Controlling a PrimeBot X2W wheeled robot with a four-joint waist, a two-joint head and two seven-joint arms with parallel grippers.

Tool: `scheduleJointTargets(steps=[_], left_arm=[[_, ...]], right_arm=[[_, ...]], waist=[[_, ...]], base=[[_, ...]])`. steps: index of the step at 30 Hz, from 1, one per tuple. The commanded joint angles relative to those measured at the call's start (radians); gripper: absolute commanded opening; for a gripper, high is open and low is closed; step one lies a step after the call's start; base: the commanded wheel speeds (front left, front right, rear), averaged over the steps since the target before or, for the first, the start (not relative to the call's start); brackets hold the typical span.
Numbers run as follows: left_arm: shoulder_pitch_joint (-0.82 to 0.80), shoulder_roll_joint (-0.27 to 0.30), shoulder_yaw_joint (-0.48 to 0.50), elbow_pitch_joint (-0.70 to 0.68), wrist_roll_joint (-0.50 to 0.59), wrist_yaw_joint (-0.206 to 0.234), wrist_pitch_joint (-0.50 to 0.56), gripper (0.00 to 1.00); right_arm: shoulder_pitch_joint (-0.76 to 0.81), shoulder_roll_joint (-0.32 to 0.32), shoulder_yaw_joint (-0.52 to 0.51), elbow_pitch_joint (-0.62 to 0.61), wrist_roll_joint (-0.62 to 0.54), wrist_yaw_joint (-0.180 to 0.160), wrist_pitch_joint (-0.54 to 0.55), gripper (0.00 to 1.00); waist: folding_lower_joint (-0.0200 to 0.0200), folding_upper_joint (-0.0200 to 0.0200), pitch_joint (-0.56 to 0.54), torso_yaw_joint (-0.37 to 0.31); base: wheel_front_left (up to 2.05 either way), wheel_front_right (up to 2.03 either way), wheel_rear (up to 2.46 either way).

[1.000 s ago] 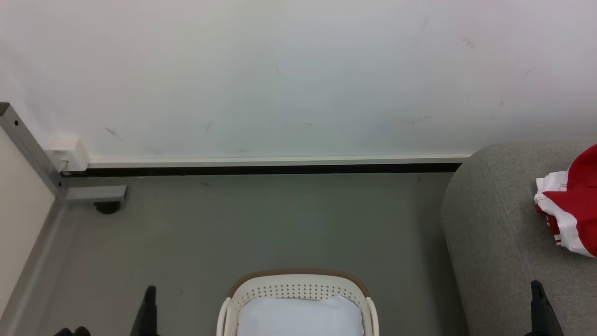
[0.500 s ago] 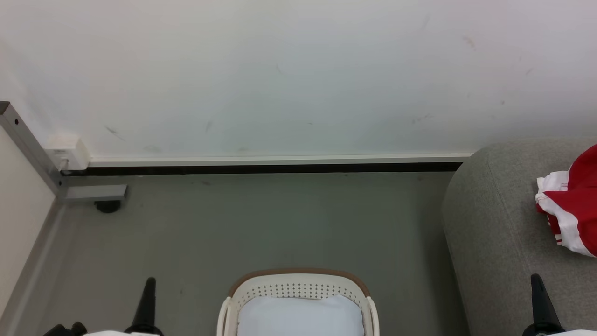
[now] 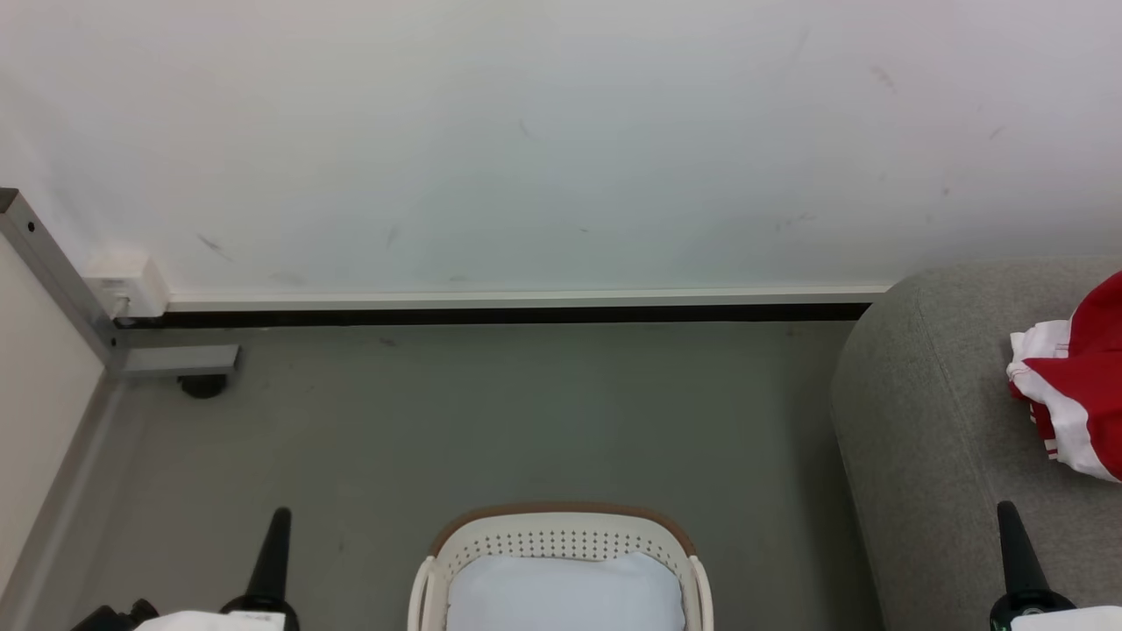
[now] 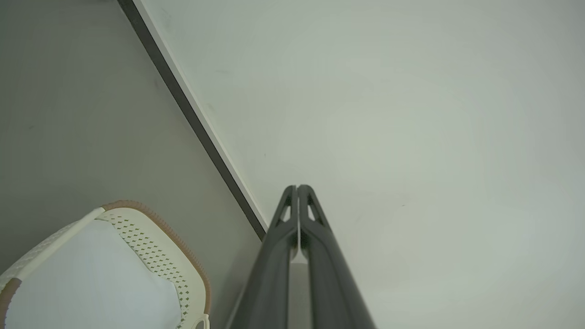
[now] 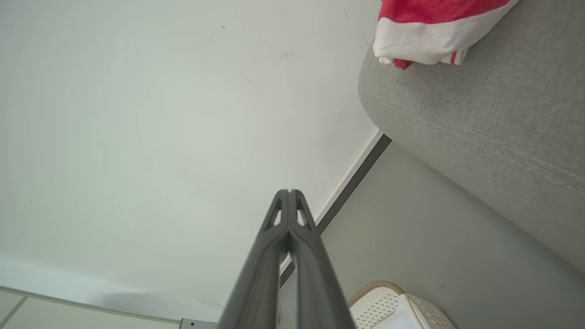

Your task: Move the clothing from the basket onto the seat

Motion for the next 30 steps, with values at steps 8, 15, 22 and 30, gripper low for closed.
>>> scheduleJointTargets(steps=[8, 15, 22, 30], left_arm=[[-0.026, 0.005, 0.010, -0.009, -0.096, -0.010, 0.022, 0.00], [-0.034, 0.005, 0.014, -0.009, -0.155, -0.010, 0.038, 0.00], [-0.041, 0.005, 0.018, -0.009, -0.212, -0.012, 0.054, 0.00], [-0.049, 0.005, 0.022, -0.009, -0.271, -0.014, 0.070, 0.00]], right_arm=[[-0.030, -0.011, -0.005, -0.012, 0.096, -0.001, 0.024, 0.00], [-0.039, -0.011, -0.007, -0.012, 0.158, -0.001, 0.039, 0.00], [-0.045, -0.012, -0.008, -0.012, 0.217, -0.002, 0.056, 0.00], [-0.056, -0.012, -0.010, -0.012, 0.280, -0.002, 0.072, 0.00]], waist=[[0.0000, -0.0001, 0.002, 0.001], [0.0000, -0.0001, 0.003, 0.001], [0.0000, -0.0001, 0.004, 0.002], [0.0000, -0.0001, 0.006, 0.003]], base=[[0.00, 0.00, 0.00], [0.00, 0.00, 0.00], [0.00, 0.00, 0.00], [0.00, 0.00, 0.00]])
